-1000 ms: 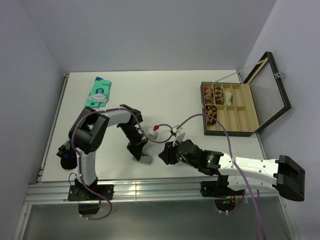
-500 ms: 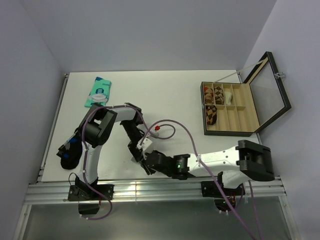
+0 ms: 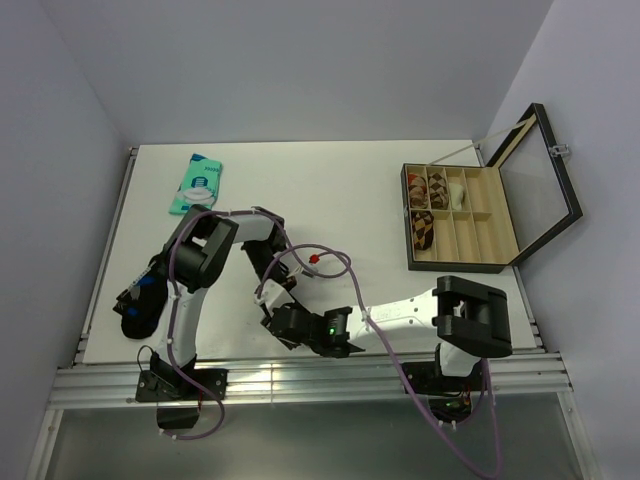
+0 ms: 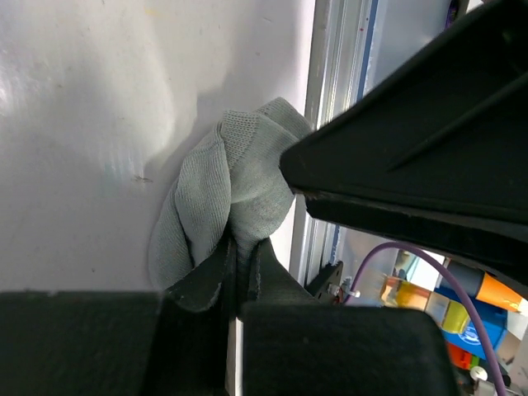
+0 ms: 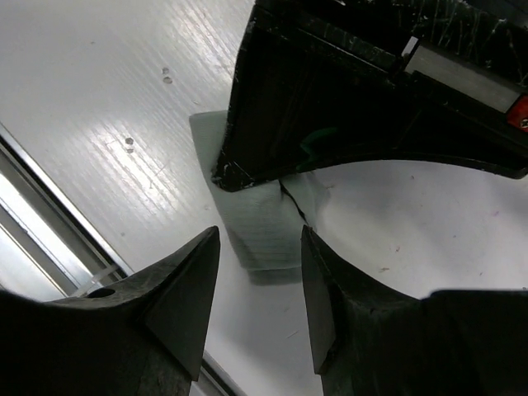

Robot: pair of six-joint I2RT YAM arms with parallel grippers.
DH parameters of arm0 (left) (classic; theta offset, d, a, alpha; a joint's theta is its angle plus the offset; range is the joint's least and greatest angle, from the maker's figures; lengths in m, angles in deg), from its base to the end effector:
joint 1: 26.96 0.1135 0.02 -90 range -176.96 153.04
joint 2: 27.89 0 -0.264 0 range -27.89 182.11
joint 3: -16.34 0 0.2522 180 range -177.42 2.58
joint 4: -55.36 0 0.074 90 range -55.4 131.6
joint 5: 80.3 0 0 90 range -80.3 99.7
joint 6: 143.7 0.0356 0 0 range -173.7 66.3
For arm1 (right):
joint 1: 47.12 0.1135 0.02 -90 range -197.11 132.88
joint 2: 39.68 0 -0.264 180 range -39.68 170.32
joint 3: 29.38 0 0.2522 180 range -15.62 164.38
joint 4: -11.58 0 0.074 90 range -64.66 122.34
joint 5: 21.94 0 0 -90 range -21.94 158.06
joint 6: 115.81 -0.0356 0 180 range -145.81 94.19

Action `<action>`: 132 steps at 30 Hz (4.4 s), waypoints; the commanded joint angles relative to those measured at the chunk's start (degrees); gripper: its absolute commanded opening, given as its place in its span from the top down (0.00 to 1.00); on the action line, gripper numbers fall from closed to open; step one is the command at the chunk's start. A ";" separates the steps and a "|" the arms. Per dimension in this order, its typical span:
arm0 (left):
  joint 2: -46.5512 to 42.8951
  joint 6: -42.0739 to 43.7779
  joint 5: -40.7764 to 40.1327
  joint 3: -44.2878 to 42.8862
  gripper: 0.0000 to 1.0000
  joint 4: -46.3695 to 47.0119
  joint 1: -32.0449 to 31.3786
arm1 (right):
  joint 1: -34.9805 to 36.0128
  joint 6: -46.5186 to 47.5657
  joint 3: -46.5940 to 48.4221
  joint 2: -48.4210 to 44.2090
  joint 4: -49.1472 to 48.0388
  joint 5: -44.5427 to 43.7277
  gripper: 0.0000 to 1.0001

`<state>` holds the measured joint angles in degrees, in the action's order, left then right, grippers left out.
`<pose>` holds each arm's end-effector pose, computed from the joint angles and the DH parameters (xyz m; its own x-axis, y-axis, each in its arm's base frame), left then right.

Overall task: Roll the socks
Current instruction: Roll the sock at the center of the board, then pick up the sock at the center of the board, then place the sock in the storage box.

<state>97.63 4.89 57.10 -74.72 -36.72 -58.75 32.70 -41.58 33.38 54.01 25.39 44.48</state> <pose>0.2607 -0.1924 0.1069 -0.3695 0.9087 -0.1945 0.5745 0.0589 -0.8164 0.0722 0.3214 0.1723 -0.3512 -0.5467 -0.7601 -0.7860 0.6133 -0.0779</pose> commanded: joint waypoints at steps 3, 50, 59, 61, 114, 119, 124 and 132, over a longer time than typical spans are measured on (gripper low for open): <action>2.10 1.09 -4.50 -1.01 1.00 1.77 0.06 | -2.55 1.97 2.43 0.53 0.21 0.01 0.47; 2.02 -3.12 -5.21 -1.63 1.00 7.30 -0.03 | -17.41 -4.36 0.40 7.47 -6.65 35.00 0.53; 1.05 -4.27 -3.45 -1.89 0.94 8.54 0.06 | -17.32 -7.08 -1.09 9.23 -5.06 31.93 0.99; 0.44 -4.10 -2.84 -2.50 0.91 7.84 0.33 | -17.32 -7.52 -1.79 9.14 -5.68 31.22 1.00; -21.62 -16.14 2.08 -1.02 0.80 14.61 22.56 | -34.36 -18.51 -6.72 -15.28 -1.99 28.85 1.00; -22.42 -15.96 2.96 -0.75 0.80 14.52 22.56 | -39.90 -17.37 -7.07 -20.64 1.33 28.41 1.00; -23.73 -16.40 3.93 -0.66 0.81 14.96 22.65 | -47.01 -14.73 -7.33 -29.34 7.93 23.75 1.00; -26.02 -13.33 7.70 -1.45 0.81 12.24 22.65 | -61.42 -8.42 -3.21 -37.88 20.15 6.10 1.00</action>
<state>74.68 -10.82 60.90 -75.46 -22.51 -36.26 -25.25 -54.37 26.80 17.79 39.69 60.18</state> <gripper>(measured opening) 0.194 0.037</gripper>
